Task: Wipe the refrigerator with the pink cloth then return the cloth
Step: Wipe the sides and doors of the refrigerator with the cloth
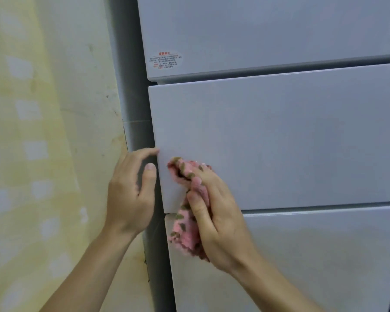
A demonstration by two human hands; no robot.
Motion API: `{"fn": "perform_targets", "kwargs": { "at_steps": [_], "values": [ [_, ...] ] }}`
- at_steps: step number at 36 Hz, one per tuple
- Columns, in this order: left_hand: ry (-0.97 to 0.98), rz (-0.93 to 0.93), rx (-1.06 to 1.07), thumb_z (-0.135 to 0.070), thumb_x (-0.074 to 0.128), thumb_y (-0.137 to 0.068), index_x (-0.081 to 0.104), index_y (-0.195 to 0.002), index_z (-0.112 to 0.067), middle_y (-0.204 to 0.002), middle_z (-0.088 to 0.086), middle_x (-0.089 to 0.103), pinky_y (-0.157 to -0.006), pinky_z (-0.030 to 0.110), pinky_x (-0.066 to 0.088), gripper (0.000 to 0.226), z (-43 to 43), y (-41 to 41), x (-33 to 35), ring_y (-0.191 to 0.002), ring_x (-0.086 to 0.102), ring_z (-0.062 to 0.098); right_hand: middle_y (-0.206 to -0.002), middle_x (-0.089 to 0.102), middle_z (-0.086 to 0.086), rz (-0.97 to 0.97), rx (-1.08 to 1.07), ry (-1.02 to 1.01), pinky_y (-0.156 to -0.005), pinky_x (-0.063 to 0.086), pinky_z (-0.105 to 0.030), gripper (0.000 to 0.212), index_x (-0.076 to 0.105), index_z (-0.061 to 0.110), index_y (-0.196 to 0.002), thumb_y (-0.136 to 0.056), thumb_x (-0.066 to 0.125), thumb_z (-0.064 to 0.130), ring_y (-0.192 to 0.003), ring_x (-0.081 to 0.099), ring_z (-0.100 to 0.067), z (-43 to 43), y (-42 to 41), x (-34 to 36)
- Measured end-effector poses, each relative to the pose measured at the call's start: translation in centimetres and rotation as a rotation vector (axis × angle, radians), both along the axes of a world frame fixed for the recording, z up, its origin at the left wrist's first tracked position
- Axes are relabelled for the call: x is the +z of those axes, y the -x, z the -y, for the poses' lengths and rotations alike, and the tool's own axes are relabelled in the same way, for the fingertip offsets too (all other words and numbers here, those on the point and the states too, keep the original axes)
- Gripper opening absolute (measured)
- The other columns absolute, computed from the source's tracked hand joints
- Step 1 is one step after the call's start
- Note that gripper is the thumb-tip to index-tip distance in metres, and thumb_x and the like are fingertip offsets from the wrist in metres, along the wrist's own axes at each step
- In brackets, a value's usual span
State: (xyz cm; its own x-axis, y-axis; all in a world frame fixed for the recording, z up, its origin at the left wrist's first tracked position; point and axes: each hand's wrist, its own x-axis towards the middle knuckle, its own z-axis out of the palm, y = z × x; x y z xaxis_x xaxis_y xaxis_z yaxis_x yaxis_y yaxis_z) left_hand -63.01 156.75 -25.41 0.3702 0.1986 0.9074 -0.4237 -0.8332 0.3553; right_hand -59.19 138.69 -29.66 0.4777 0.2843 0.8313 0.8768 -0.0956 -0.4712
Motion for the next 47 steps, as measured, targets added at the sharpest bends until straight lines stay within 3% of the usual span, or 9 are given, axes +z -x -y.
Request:
{"fn": "perform_targets", "kwargs": {
  "at_steps": [5, 9, 14, 20, 24, 28, 33, 39, 47],
  "values": [
    [0.124, -0.324, -0.484, -0.042, 0.043, -0.109, 0.072, -0.124, -0.021, -0.119, -0.007, 0.077, -0.098, 0.026, 0.054, 0.039, 4.8, 2.2, 2.3, -0.118, 0.07, 0.016, -0.129, 0.062, 0.025, -0.103, 0.048, -0.112, -0.111, 0.045, -0.03, 0.037, 0.055, 0.041, -0.141, -0.109, 0.036, 0.049, -0.129, 0.055, -0.002, 2.4, 0.6, 3.5],
    [0.229, -0.441, -0.646, -0.031, 0.049, -0.109, 0.071, -0.123, -0.013, -0.117, 0.003, 0.078, -0.098, 0.028, 0.056, 0.032, 7.7, 2.7, 3.1, -0.114, 0.072, 0.016, -0.173, 0.014, 0.017, -0.007, -0.086, 0.165, -0.132, 0.01, -0.044, 0.063, 0.014, 0.043, -0.167, -0.107, 0.019, 0.062, -0.16, -0.001, 0.0, 3.9, 0.6, 4.1],
    [0.419, -0.472, -0.767, -0.031, 0.054, -0.097, 0.076, -0.117, -0.016, -0.112, 0.007, 0.08, -0.085, 0.029, 0.063, 0.033, 9.2, 2.5, 2.9, -0.105, 0.077, 0.02, -0.17, -0.027, 0.02, 0.017, -0.112, 0.419, -0.129, -0.016, -0.047, 0.081, -0.015, 0.054, -0.161, -0.098, 0.03, 0.077, -0.15, -0.035, 0.003, 6.7, 1.2, 3.8],
    [0.508, -0.482, -0.591, -0.018, 0.04, -0.112, 0.078, -0.1, -0.009, -0.109, 0.031, 0.073, -0.099, 0.063, 0.057, 0.041, 9.5, 2.3, 2.8, -0.108, 0.069, 0.05, -0.15, 0.034, 0.043, -0.162, 0.028, 0.189, -0.125, 0.031, -0.033, 0.085, 0.01, 0.062, -0.159, -0.091, 0.059, 0.073, -0.148, 0.027, 0.013, 9.7, 1.1, 3.9],
    [0.417, -0.504, -0.644, -0.023, 0.039, -0.113, 0.083, -0.088, -0.021, -0.091, 0.008, 0.08, -0.075, 0.036, 0.063, 0.051, 9.9, 3.0, 3.5, -0.088, 0.078, 0.025, -0.12, 0.062, 0.035, -0.361, 0.085, 0.157, -0.099, 0.053, -0.016, 0.094, 0.034, 0.052, -0.154, -0.071, 0.075, 0.067, -0.114, 0.062, 0.014, 10.9, 0.6, 4.1],
    [0.286, -0.504, -0.632, -0.042, 0.052, -0.107, 0.079, -0.105, -0.019, -0.11, 0.037, 0.066, -0.091, 0.071, 0.051, 0.034, 9.2, 3.0, 3.9, -0.099, 0.064, 0.058, -0.117, 0.064, 0.023, -0.506, -0.007, 0.197, -0.084, 0.055, -0.02, 0.09, 0.049, 0.047, -0.14, -0.058, 0.078, 0.075, -0.1, 0.065, 0.01, 11.7, 0.2, 3.9],
    [0.258, -0.438, -0.525, -0.025, 0.047, -0.105, 0.071, -0.099, -0.009, -0.062, -0.005, 0.063, -0.049, 0.016, 0.047, 0.029, 9.7, 2.8, 3.9, -0.051, 0.057, 0.005, -0.065, 0.051, 0.008, -0.658, 0.107, 0.08, -0.06, 0.037, -0.025, 0.042, 0.071, 0.021, -0.082, -0.069, 0.084, 0.058, -0.06, 0.049, -0.011, 12.5, -0.2, 3.3],
    [0.342, -0.428, -0.132, -0.041, 0.065, -0.1, 0.062, -0.081, -0.01, -0.06, -0.005, 0.067, -0.058, 0.029, 0.051, 0.037, 9.5, 2.0, 3.6, -0.052, 0.063, 0.007, -0.099, 0.079, -0.014, -0.646, 0.178, -0.13, -0.102, 0.056, -0.056, 0.046, 0.076, 0.014, -0.097, -0.072, 0.085, 0.051, -0.098, 0.075, -0.038, 13.0, 0.0, 3.5],
    [0.627, -0.74, -0.402, -0.041, 0.052, -0.108, 0.077, -0.088, -0.004, -0.078, 0.011, 0.074, -0.071, 0.032, 0.058, 0.049, 10.0, 2.4, 3.3, -0.068, 0.068, 0.019, -0.094, 0.08, 0.005, -0.58, 0.06, -0.091, -0.093, 0.061, -0.04, 0.026, 0.079, 0.032, -0.102, -0.08, 0.083, 0.045, -0.092, 0.077, -0.015, 13.2, 0.1, 3.6]
  ]
}}
